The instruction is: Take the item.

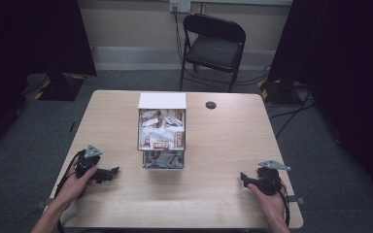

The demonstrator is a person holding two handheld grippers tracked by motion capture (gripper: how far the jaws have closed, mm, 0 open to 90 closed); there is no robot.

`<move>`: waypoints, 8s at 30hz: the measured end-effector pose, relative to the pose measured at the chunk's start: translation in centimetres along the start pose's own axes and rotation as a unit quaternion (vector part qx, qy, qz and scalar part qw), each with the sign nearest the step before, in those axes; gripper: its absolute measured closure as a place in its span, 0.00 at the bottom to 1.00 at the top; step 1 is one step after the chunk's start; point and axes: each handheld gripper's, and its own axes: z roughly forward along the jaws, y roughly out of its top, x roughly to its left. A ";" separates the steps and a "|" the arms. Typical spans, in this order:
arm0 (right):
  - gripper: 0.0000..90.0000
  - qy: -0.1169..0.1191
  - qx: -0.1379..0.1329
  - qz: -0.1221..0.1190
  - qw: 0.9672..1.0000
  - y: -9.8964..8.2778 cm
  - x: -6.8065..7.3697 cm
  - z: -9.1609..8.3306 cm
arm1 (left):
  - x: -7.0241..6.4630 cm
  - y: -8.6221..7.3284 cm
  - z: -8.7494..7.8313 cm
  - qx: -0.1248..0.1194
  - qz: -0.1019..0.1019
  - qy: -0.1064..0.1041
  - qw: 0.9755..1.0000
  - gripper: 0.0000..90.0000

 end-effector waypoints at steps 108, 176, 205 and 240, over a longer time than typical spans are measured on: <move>0.71 0.236 -0.114 -0.161 0.952 7.0 19.6 2.6 | 0.0 0.0 0.0 0.000 0.000 0.000 1.000 0.00; 1.00 0.302 -0.151 -0.163 0.927 8.3 18.2 -0.1 | 0.0 0.0 0.0 0.000 0.000 0.000 1.000 0.00; 1.00 0.296 -0.156 -0.160 0.929 7.6 16.6 -2.5 | 0.0 0.0 0.0 0.000 0.000 0.000 1.000 0.00; 1.00 0.263 -0.175 -0.120 0.941 7.1 12.7 -4.4 | 0.0 0.0 0.0 0.000 0.000 0.000 1.000 0.00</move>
